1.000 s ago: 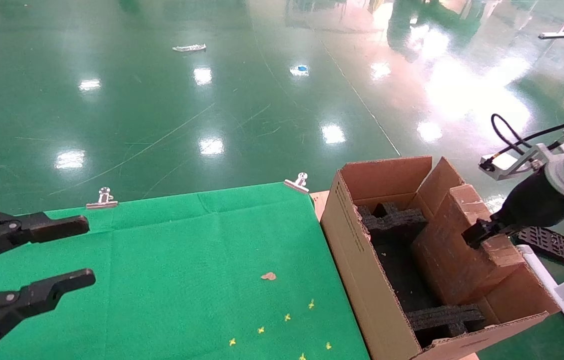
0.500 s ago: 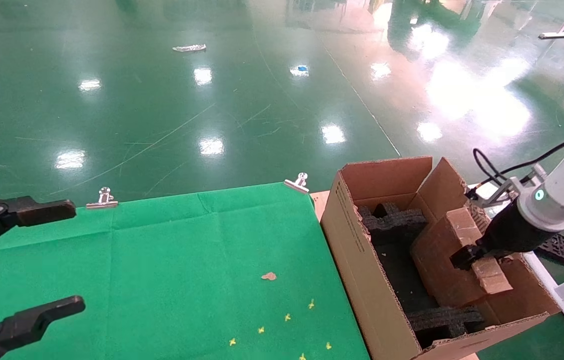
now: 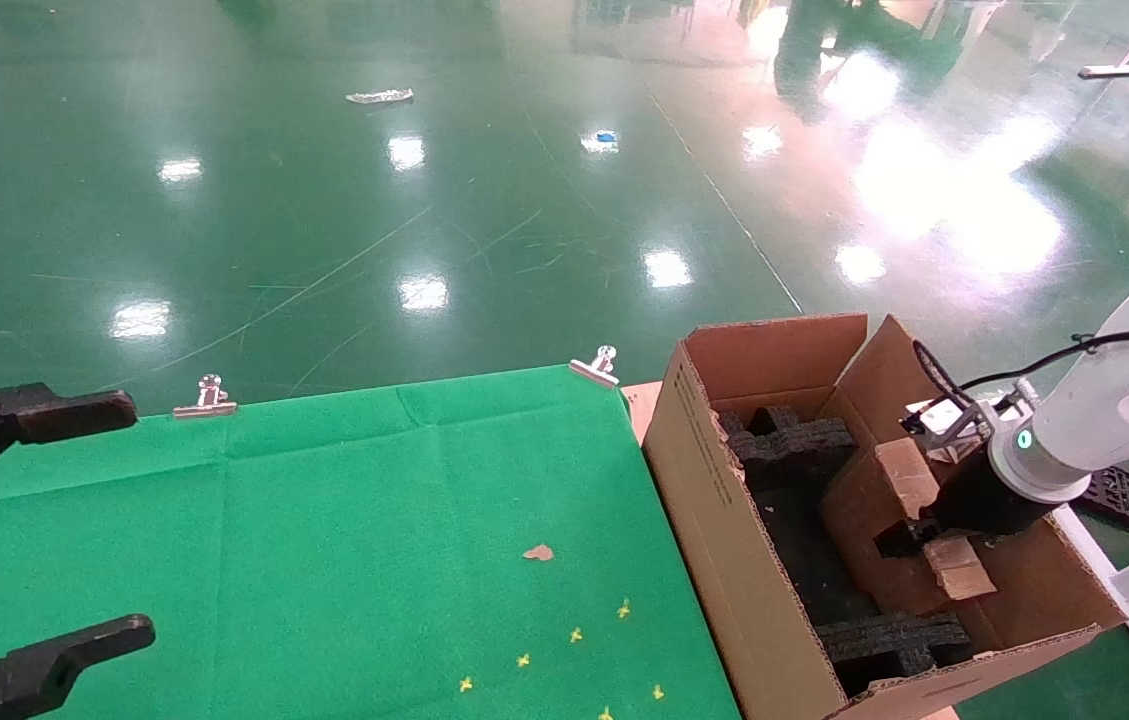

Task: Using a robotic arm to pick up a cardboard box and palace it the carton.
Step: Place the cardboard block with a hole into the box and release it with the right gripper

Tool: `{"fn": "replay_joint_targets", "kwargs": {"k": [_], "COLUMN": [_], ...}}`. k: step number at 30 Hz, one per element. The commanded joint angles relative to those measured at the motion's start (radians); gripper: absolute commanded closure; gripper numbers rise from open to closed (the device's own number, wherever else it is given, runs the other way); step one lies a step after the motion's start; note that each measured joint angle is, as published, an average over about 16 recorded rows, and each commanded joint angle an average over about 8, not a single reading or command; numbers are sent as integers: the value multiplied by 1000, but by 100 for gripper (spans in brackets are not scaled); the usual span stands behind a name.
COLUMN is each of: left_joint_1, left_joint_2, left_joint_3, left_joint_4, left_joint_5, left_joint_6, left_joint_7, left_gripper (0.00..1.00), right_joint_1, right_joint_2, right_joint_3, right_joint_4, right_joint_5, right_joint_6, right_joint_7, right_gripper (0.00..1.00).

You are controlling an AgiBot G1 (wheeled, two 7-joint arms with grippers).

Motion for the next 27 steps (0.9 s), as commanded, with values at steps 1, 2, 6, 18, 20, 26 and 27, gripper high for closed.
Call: {"fn": "replay_joint_targets", "kwargs": {"k": [1, 2, 6, 18, 20, 26, 27], "left_joint_1": [0, 0, 0, 0, 0, 0, 0], "left_joint_2": [0, 0, 0, 0, 0, -1, -1], "left_joint_3": [0, 0, 0, 1, 1, 2, 2], "left_joint_4": [0, 0, 0, 0, 0, 0, 0], "left_joint_5": [0, 0, 0, -1, -1, -1, -1], "left_joint_6": [0, 0, 0, 0, -1, -1, -1], "left_joint_7": [0, 0, 0, 1, 1, 1, 1], "left_gripper": [0, 0, 0, 0, 0, 0, 0], "right_joint_1": [-15, -18, -22, -13, -10, -4, -3], "right_joint_2": [-6, -7, -14, -38, -41, -51, -53], "right_joint_3": [5, 7, 9, 0, -2, -7, -8], "right_joint_4": [-11, -16, -32, -62, -65, -72, -72], "right_joint_5": [8, 10, 14, -1, -3, -11, -12], "right_joint_6": [18, 20, 15, -10, -12, -17, -17], "right_joint_7": [-10, -14, -24, -38, -39, -40, -41], "right_gripper": [44, 32, 0, 0, 0, 0, 0]}}
